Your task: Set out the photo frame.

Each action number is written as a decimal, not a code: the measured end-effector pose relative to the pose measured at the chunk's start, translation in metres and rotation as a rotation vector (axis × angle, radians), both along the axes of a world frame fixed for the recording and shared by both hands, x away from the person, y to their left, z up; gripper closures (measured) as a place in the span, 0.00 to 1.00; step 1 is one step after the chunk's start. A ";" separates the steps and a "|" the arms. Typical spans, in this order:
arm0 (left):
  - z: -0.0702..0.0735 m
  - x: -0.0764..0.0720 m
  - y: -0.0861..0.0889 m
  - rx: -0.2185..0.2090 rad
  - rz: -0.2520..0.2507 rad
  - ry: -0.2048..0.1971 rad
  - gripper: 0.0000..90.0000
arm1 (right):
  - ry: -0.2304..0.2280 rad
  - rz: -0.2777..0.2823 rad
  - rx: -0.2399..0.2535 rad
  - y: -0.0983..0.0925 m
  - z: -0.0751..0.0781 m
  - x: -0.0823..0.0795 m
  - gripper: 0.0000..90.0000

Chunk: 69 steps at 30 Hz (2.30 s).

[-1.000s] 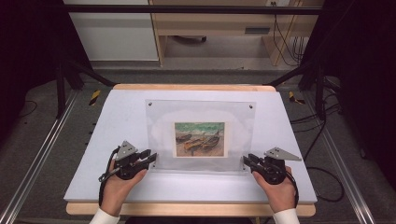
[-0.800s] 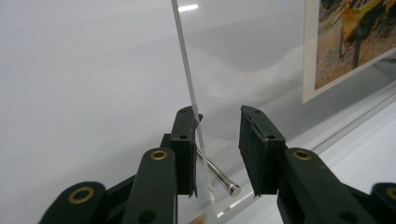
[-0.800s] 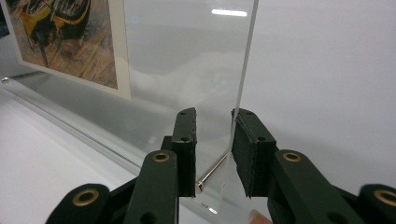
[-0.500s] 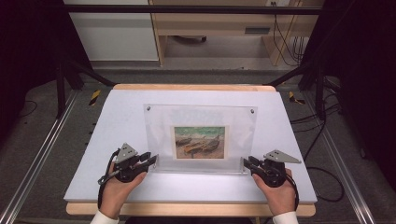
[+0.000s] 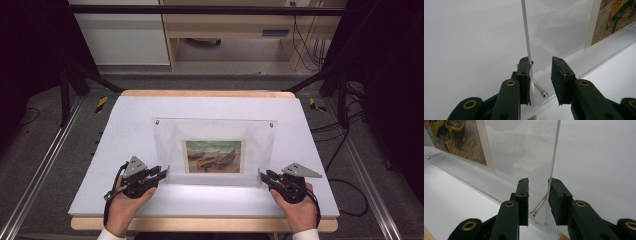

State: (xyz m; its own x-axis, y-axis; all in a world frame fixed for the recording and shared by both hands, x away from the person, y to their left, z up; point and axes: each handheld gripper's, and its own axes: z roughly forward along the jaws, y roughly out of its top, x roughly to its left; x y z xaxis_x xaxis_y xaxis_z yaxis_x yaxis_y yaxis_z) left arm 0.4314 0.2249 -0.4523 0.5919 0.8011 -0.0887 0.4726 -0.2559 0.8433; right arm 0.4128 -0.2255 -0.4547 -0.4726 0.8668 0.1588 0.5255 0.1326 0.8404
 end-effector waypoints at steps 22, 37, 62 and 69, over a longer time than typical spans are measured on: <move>-0.001 -0.003 0.000 0.014 -0.013 0.005 0.76 | -0.004 0.000 -0.008 -0.003 0.000 -0.006 0.81; 0.000 -0.003 0.000 0.015 -0.014 0.006 0.76 | -0.013 -0.003 0.000 -0.004 -0.001 -0.007 0.82; -0.003 -0.002 -0.005 -0.002 -0.056 -0.026 0.37 | -0.044 0.029 0.015 0.006 -0.003 -0.004 0.41; -0.005 -0.001 -0.007 -0.008 -0.076 -0.018 0.28 | -0.068 0.021 -0.006 0.007 -0.004 -0.003 0.24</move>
